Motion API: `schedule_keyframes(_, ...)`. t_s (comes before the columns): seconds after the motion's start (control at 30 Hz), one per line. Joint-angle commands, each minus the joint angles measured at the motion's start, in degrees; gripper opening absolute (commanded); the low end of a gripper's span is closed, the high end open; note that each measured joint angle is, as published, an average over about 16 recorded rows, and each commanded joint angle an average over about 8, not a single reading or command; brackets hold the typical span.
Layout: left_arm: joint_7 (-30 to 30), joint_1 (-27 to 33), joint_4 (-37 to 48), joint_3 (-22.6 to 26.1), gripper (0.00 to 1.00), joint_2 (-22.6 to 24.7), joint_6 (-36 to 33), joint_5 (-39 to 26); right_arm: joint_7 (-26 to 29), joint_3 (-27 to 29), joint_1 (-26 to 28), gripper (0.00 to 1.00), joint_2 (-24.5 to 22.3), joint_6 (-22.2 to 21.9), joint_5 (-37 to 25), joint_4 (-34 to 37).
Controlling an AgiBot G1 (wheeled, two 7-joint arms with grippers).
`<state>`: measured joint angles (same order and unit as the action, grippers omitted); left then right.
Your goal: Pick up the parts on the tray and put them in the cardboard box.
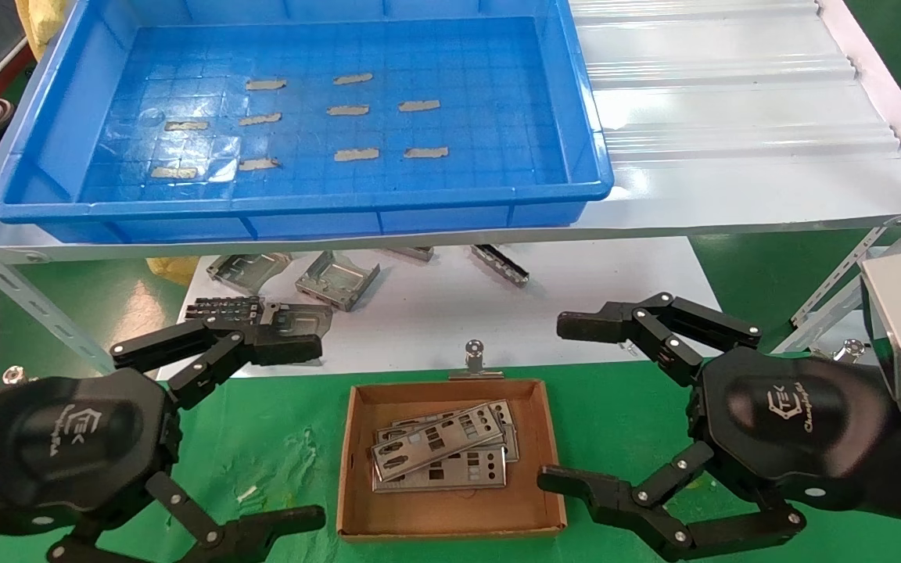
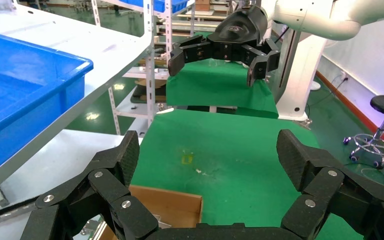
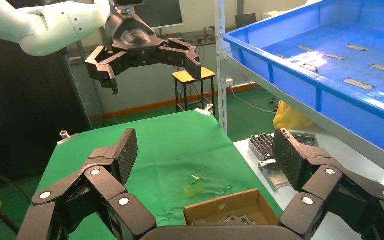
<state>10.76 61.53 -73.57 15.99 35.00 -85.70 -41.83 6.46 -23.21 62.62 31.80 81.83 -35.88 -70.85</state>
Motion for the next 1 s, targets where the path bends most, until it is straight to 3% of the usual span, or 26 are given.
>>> schedule_keyframes(0.03, 0.01, 0.01, 0.01, 0.01, 1.00, 0.01, 0.01, -0.01, 0.00, 0.00, 0.00, 1.00, 0.00, 0.00, 0.00, 0.00)
schedule_keyframes(1.0, 0.01, 0.04, 0.01, 0.07, 1.00, 0.03, 0.06, -0.05, 0.00, 0.00, 0.00, 1.00, 0.00, 0.00, 0.00, 0.00)
